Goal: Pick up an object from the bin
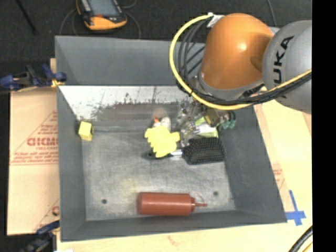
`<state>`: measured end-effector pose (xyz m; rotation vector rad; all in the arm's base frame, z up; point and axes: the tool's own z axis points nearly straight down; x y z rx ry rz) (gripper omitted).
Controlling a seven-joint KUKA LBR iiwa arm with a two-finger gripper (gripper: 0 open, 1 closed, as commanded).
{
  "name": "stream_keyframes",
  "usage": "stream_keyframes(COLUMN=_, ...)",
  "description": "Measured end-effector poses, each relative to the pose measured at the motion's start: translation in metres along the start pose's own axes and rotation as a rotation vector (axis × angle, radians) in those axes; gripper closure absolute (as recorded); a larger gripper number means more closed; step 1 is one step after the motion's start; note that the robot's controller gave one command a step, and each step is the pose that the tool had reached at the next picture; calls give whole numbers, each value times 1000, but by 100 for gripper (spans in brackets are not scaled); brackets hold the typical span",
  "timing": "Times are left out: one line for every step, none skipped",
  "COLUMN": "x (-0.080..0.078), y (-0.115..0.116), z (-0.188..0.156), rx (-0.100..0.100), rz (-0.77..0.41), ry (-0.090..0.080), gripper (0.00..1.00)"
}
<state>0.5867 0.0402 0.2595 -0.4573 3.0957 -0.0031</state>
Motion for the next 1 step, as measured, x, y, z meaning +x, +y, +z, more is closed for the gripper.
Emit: stream_keyframes(x=1, y=1, z=4, rx=-3, rz=0, ry=7, gripper=100)
